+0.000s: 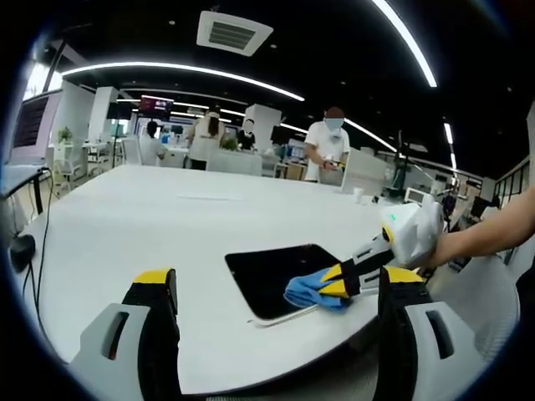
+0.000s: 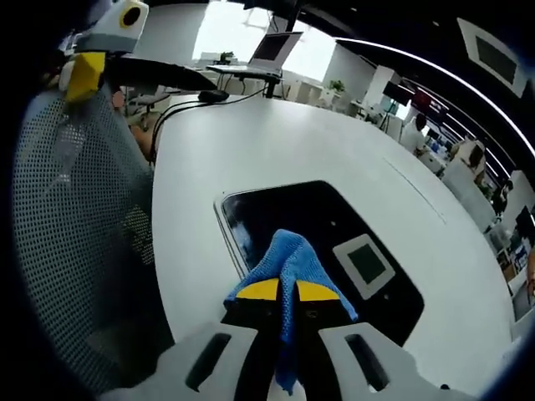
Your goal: Wipe the mirror surface with the cleaning cloth until all visible marks leave the cleaned area.
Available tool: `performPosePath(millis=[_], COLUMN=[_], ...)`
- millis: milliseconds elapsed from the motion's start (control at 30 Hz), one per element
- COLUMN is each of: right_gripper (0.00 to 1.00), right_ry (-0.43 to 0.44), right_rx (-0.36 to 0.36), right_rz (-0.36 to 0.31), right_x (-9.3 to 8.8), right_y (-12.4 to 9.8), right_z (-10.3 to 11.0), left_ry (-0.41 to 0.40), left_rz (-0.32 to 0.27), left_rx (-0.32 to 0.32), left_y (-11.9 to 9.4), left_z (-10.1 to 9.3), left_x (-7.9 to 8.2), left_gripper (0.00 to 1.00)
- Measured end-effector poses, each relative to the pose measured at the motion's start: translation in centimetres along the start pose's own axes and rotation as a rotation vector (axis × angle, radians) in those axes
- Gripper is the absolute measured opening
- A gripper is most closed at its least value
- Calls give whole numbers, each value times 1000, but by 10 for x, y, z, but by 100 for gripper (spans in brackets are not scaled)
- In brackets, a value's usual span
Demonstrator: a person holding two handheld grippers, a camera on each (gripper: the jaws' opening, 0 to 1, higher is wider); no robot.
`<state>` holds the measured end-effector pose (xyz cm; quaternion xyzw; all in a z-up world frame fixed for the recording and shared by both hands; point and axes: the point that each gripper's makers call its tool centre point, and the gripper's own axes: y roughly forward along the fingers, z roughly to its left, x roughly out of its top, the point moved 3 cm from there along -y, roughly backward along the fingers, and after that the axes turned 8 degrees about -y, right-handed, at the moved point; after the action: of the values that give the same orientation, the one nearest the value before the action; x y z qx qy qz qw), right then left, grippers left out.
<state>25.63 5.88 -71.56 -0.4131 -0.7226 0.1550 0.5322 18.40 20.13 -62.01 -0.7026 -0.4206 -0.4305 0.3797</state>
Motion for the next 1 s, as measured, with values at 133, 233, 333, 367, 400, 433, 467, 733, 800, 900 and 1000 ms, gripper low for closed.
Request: performPosePath(millis=[133,233,333,367,400,433,467,733,800,900,1000], right_gripper=[0,0,0,0,0,0,0,0,0,0,0], right_ry=[-28,-18,-2,-3,0,4,11,33,45,58,67], right_rx=[-11,-11,-7,-7,-9,-10,-12,-29,-41,-42,-48], right_rz=[12,6,1,1,0,-3,-9,-12,-11,-15,-12], right_x=[1,0,0,0,0,0,0,0,0,0,0], right_y=[0,0,0,0,0,0,0,5,8,9,12], right_z=[1,1,0,0,0,0,0,-8,-12,-16,-20], left_ry=[0,-1,-1,-1,-1,-1,-2,-4,-3,-3,-3], left_rz=[0,-1,-3,-3,-3,-4,-4,-5,-7,-4,-3], left_rx=[0,0,1,0,0,0,0,2,4,6,4], left_y=[0,0,0,0,0,0,0,0,0,0,0], left_z=[0,0,0,0,0,0,0,0,0,0,0], left_x=[0,0,0,0,0,0,0,1,1,1,0], left_gripper=[99,99,99,99,99,99,99,99,99,99,99])
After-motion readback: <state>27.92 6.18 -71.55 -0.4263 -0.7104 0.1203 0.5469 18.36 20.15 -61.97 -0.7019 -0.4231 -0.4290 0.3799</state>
